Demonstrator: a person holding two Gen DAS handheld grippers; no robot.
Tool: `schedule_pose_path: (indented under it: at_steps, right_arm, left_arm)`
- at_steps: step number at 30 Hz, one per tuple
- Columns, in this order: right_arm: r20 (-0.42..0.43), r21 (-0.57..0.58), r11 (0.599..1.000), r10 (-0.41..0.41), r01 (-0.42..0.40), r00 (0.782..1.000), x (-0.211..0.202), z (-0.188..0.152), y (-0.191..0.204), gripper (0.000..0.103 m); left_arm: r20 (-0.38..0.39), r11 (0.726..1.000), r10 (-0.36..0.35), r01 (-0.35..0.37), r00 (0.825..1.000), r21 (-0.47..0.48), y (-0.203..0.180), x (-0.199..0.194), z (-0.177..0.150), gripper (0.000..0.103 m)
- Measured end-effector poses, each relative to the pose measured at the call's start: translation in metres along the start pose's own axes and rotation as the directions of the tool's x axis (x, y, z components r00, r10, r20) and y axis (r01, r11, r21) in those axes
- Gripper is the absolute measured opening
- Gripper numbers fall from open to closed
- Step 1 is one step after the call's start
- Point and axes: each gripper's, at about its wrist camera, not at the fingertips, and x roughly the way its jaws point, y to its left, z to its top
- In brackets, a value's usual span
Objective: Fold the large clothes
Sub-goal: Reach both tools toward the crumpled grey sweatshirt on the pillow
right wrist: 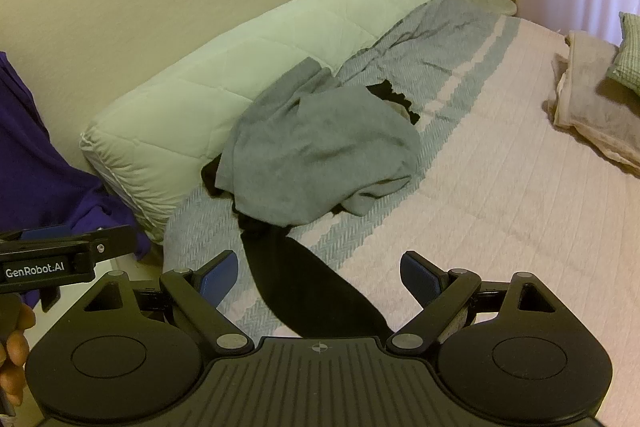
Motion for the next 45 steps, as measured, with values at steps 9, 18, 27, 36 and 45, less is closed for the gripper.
schedule_pose_path:
  at_steps: [9, 18, 27, 36, 45]
  right_arm:
    - [-0.016, -0.008, 1.000, 0.015, -0.015, 1.000, 0.004, 0.006, -0.017, 0.086]
    - [-0.028, -0.067, 0.997, 0.029, -0.031, 0.999, 0.020, 0.017, -0.056, 0.086]
    - [-0.013, -0.127, 0.991, 0.030, -0.031, 0.999, 0.060, 0.038, -0.072, 0.086]
    - [-0.033, -0.210, 0.978, -0.014, 0.007, 0.999, 0.142, 0.075, -0.064, 0.086]
    - [-0.075, -0.247, 0.968, -0.057, 0.037, 0.996, 0.284, 0.119, -0.077, 0.086]
  left_arm:
    - [-0.005, 0.999, 0.031, -0.032, 0.999, -0.038, -0.007, 0.003, -0.003, 0.102]
    - [-0.032, 0.993, 0.081, -0.083, 0.996, -0.079, -0.013, 0.022, -0.002, 0.102]
    - [-0.058, 0.987, 0.138, -0.142, 0.989, -0.071, 0.011, 0.055, 0.012, 0.102]
    - [-0.085, 0.993, 0.115, -0.117, 0.990, -0.013, 0.068, 0.160, 0.066, 0.102]
    - [-0.094, 0.989, 0.086, -0.073, 0.992, 0.132, 0.105, 0.305, 0.120, 0.092]
